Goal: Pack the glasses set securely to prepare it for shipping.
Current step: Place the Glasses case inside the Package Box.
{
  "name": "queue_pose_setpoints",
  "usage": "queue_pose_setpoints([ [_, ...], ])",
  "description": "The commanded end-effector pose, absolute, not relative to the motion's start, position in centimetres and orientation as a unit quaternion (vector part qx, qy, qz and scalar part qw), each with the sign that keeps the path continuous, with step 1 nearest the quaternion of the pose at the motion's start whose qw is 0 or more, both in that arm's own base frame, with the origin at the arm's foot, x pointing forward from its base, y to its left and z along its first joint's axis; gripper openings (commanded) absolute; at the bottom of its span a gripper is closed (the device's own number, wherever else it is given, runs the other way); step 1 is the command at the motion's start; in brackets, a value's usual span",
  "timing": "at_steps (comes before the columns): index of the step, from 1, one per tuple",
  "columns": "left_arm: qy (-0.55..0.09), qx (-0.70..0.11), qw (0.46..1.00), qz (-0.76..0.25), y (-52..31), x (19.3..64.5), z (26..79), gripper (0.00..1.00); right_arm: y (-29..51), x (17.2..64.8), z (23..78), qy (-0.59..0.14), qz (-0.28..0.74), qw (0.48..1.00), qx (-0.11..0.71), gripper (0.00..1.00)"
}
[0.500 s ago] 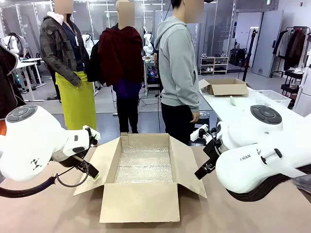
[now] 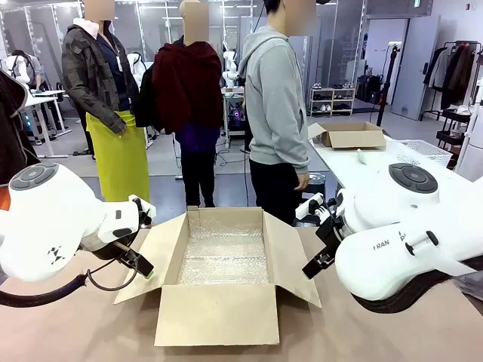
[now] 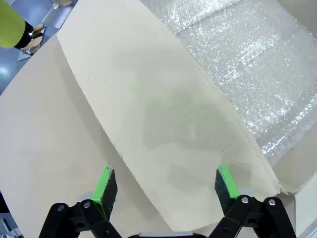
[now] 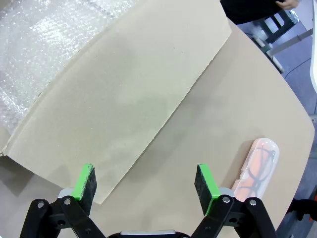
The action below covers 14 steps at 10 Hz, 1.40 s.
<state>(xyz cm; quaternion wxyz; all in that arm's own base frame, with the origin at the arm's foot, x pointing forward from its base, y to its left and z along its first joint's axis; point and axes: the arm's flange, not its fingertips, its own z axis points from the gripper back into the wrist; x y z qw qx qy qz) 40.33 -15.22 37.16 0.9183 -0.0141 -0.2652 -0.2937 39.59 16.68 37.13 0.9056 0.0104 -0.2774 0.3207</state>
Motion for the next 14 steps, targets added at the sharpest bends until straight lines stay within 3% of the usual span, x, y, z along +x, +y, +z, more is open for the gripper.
queue_pose_setpoints([
  [1, -0.265, -0.014, 0.918, -0.293, -15.2, 40.3, 37.2, 1.00, 16.7, 39.6, 37.1, -0.277, 0.320, 0.906, 0.011, 1.00],
  [5, -0.265, -0.014, 0.918, -0.294, -15.2, 40.3, 37.2, 1.00, 16.7, 39.6, 37.1, -0.277, 0.321, 0.906, 0.010, 1.00],
  [6, -0.257, 0.031, 0.922, -0.287, -14.6, 41.0, 39.7, 1.00, 15.7, 40.2, 39.6, -0.276, 0.302, 0.913, 0.009, 1.00],
  [10, -0.248, -0.061, 0.916, -0.309, -11.5, 40.1, 50.7, 1.00, 10.3, 42.4, 44.3, -0.255, 0.212, 0.943, -0.009, 1.00],
  [14, -0.260, -0.136, 0.901, -0.320, -7.6, 35.7, 57.9, 1.00, 4.7, 45.5, 43.9, -0.188, 0.160, 0.969, 0.028, 1.00],
])
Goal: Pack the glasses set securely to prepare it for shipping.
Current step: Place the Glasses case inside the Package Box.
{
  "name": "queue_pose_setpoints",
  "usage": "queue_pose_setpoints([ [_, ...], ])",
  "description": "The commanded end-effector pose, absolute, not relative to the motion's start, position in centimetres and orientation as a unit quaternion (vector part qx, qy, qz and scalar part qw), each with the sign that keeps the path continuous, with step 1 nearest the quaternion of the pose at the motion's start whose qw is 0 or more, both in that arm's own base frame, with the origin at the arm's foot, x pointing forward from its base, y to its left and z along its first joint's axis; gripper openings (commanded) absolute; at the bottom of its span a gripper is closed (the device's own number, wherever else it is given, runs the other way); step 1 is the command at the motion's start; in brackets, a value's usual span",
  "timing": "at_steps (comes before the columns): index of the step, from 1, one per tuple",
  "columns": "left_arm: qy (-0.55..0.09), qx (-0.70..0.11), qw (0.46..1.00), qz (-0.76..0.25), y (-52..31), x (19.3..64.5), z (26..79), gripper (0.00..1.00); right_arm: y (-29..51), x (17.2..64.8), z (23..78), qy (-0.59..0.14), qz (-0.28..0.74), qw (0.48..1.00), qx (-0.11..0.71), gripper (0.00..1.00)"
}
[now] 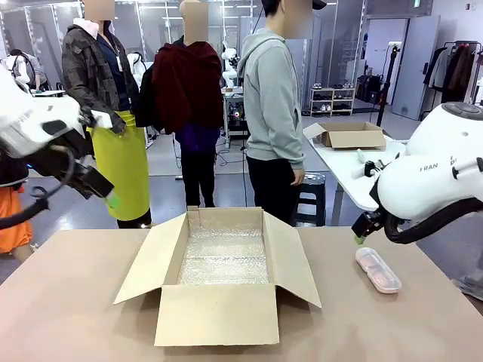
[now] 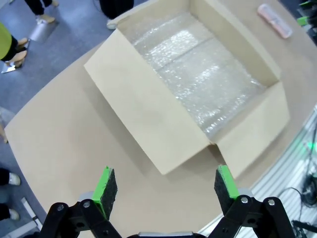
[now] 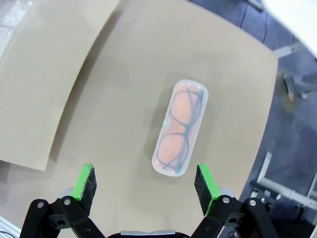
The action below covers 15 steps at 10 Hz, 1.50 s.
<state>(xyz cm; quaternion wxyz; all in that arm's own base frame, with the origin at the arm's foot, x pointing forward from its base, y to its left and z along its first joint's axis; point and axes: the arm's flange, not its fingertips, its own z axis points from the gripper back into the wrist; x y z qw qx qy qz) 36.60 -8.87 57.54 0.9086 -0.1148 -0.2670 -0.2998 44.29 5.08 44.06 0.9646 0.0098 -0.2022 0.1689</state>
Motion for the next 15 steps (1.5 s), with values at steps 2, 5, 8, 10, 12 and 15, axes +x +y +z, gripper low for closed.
queue_pose_setpoints([
  [2, -0.295, -0.132, 0.890, -0.321, -5.6, 33.3, 60.3, 1.00, 3.0, 46.7, 43.2, -0.161, 0.153, 0.974, 0.044, 1.00],
  [5, -0.300, -0.128, 0.894, -0.308, -5.9, 33.4, 61.1, 1.00, 3.1, 46.2, 42.6, -0.164, 0.141, 0.976, 0.033, 1.00],
  [8, -0.300, -0.128, 0.894, -0.308, -5.9, 33.4, 61.1, 1.00, 3.1, 46.2, 42.6, -0.164, 0.141, 0.976, 0.033, 1.00],
  [10, -0.300, -0.128, 0.894, -0.308, -5.9, 33.4, 61.1, 1.00, 3.1, 46.2, 42.6, -0.164, 0.141, 0.976, 0.033, 1.00],
  [12, -0.300, -0.128, 0.894, -0.308, -5.9, 33.4, 61.1, 1.00, 3.1, 48.7, 41.6, -0.148, 0.122, 0.981, 0.031, 1.00],
  [15, -0.300, -0.128, 0.894, -0.308, -5.9, 33.4, 61.1, 1.00, 3.1, 52.9, 38.3, -0.111, 0.083, 0.989, 0.047, 1.00],
])
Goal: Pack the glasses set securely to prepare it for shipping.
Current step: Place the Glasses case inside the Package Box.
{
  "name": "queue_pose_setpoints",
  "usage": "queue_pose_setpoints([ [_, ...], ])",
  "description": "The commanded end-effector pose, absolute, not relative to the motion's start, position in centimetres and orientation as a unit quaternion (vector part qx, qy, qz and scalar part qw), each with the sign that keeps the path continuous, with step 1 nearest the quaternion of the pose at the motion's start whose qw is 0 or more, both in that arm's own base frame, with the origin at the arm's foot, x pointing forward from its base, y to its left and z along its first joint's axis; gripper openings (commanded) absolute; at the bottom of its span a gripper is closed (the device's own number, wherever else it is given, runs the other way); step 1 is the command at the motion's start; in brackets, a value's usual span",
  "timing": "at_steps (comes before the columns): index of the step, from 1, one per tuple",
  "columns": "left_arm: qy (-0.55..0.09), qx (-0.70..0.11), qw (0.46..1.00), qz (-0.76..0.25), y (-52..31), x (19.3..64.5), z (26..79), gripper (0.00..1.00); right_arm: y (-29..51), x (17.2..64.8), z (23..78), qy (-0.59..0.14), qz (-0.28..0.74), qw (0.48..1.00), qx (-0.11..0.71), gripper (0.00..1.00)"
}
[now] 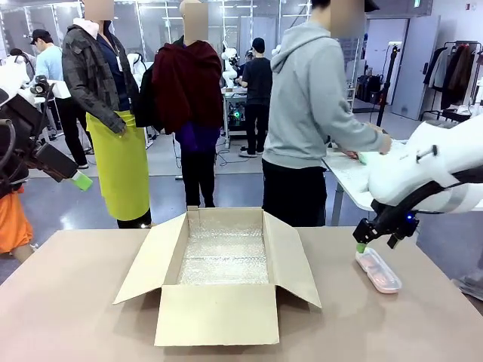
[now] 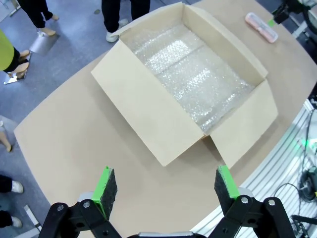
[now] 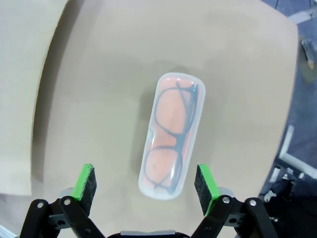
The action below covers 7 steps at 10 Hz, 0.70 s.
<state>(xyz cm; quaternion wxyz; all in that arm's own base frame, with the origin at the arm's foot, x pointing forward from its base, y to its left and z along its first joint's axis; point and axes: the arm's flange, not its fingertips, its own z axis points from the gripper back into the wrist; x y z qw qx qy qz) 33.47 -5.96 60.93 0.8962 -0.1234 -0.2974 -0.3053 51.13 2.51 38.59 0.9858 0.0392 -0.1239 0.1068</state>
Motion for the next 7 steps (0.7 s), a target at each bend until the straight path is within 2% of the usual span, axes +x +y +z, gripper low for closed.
queue_pose_setpoints([
  [1, -0.300, -0.128, 0.894, -0.308, -5.9, 33.4, 61.1, 1.00, 3.0, 53.5, 37.4, -0.098, 0.076, 0.991, 0.048, 1.00],
  [7, -0.300, -0.128, 0.894, -0.308, -5.9, 33.4, 61.1, 1.00, 0.9, 54.5, 33.5, -0.044, 0.043, 0.997, 0.040, 1.00],
])
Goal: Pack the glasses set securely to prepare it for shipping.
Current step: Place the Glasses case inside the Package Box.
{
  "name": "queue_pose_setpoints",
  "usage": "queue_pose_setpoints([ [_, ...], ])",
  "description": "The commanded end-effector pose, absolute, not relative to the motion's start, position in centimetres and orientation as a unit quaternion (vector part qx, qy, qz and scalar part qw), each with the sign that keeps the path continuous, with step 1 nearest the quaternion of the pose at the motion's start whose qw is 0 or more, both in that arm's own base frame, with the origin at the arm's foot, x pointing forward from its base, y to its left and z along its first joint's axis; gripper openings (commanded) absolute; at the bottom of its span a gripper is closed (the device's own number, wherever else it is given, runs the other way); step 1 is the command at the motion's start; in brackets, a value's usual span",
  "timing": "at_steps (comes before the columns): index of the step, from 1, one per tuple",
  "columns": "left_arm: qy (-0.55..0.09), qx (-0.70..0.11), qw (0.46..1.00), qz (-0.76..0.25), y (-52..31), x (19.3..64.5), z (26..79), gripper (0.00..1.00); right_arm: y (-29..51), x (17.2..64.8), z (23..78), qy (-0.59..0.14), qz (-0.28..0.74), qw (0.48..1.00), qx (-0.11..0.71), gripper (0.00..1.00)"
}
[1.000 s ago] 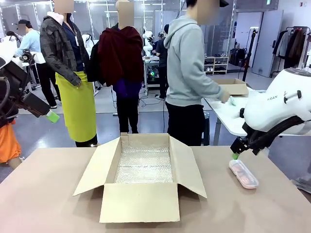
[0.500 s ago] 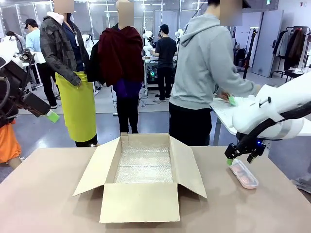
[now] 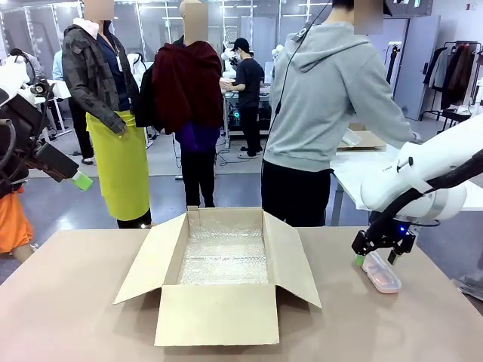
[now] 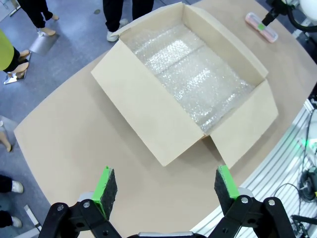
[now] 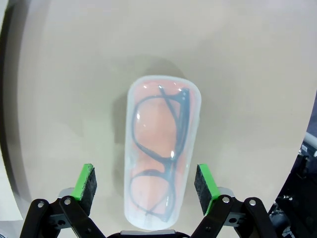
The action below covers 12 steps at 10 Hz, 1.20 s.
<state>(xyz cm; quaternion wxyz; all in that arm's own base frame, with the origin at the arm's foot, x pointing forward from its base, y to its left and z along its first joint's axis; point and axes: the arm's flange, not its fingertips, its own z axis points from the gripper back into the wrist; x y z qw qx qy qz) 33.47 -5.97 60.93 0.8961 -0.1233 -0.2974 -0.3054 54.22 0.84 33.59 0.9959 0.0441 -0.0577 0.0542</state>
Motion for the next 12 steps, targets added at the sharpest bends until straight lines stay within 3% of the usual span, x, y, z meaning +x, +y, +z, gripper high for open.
queue_pose_setpoints([
  [1, -0.300, -0.128, 0.894, -0.308, -5.9, 33.4, 61.1, 1.00, 0.5, 54.5, 32.9, -0.037, 0.039, 0.998, 0.041, 1.00],
  [6, -0.300, -0.128, 0.894, -0.308, -5.9, 33.4, 61.1, 1.00, -0.1, 55.2, 30.7, -0.019, 0.038, 0.998, 0.044, 1.00],
  [9, -0.300, -0.128, 0.894, -0.308, -5.9, 33.4, 61.1, 1.00, 0.0, 55.3, 30.7, -0.018, 0.041, 0.998, 0.032, 0.68],
  [10, -0.300, -0.128, 0.894, -0.308, -5.9, 33.4, 61.1, 1.00, 0.1, 55.4, 30.6, -0.015, 0.041, 0.999, 0.032, 0.62],
  [11, -0.300, -0.128, 0.894, -0.308, -5.9, 33.4, 61.1, 1.00, 0.2, 55.4, 30.7, -0.014, 0.042, 0.999, 0.029, 0.48],
  [12, -0.300, -0.128, 0.894, -0.308, -5.9, 33.4, 61.1, 1.00, 0.5, 55.3, 31.4, -0.013, 0.046, 0.999, 0.024, 0.43],
])
